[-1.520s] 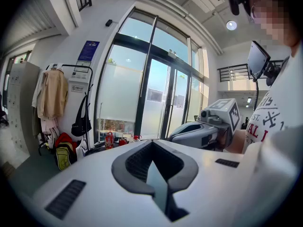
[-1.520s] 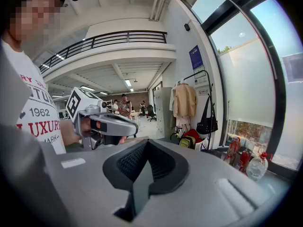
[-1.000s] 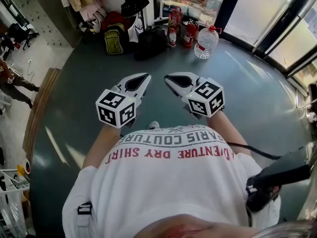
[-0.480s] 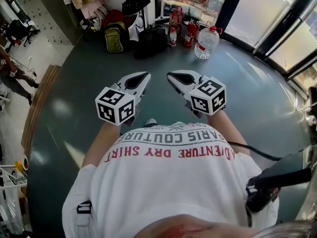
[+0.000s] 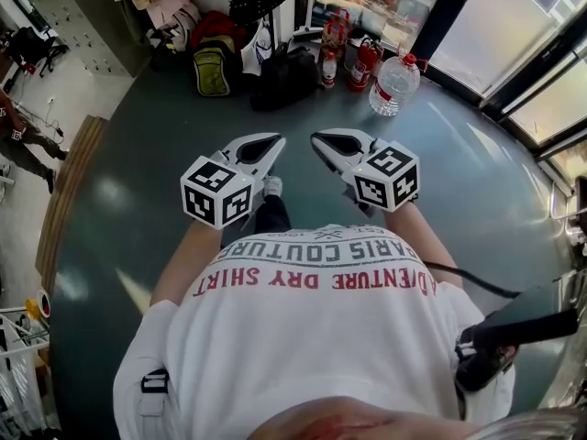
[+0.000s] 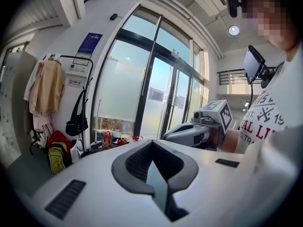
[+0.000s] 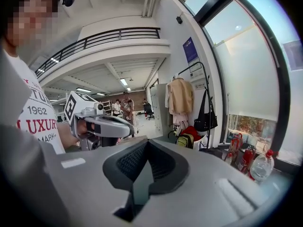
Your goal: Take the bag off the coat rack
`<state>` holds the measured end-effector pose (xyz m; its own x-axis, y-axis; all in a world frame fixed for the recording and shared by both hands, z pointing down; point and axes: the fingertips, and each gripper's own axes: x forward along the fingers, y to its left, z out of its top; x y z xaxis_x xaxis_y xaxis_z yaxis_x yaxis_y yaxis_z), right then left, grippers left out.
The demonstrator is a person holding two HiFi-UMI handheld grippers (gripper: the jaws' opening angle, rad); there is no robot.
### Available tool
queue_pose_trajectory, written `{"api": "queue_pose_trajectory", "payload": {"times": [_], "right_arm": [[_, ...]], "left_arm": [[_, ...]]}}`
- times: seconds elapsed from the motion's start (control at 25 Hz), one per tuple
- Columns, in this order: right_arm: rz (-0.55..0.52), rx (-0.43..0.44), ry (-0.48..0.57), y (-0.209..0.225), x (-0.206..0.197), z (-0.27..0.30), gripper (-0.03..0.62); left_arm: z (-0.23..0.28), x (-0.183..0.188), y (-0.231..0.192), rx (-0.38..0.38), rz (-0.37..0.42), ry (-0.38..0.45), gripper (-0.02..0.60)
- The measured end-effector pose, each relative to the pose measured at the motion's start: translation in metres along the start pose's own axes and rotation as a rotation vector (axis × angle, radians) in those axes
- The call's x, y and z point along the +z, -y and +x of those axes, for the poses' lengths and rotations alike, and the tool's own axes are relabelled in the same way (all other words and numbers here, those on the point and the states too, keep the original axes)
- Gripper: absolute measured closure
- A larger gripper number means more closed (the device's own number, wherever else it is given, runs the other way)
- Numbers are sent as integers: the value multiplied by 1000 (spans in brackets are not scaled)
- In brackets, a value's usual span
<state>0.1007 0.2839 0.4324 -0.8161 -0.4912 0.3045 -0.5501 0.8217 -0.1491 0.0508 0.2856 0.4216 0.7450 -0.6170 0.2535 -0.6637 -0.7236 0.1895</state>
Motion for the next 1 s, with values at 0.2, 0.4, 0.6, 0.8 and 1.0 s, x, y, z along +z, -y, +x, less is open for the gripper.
{"api": "queue_pose_trajectory", "payload": {"times": [0.2, 0.4, 0.6, 0.8, 1.0], "right_arm": [[33, -19, -9, 96, 35, 95, 594], [75, -94, -49, 212, 83, 207, 594], [73, -141, 7, 291, 151, 277, 594], [81, -159, 28, 333, 175, 309, 594], [73, -138, 23, 369, 189, 340, 594]], "left_arm": [[61, 31, -122, -12, -15, -11, 580], [124, 80, -260, -89, -16, -52, 580], [169, 139, -365, -103, -1, -38, 580], [194, 165, -422, -93, -2, -22, 580], [224, 173, -457, -103, -19, -23, 579]]}}
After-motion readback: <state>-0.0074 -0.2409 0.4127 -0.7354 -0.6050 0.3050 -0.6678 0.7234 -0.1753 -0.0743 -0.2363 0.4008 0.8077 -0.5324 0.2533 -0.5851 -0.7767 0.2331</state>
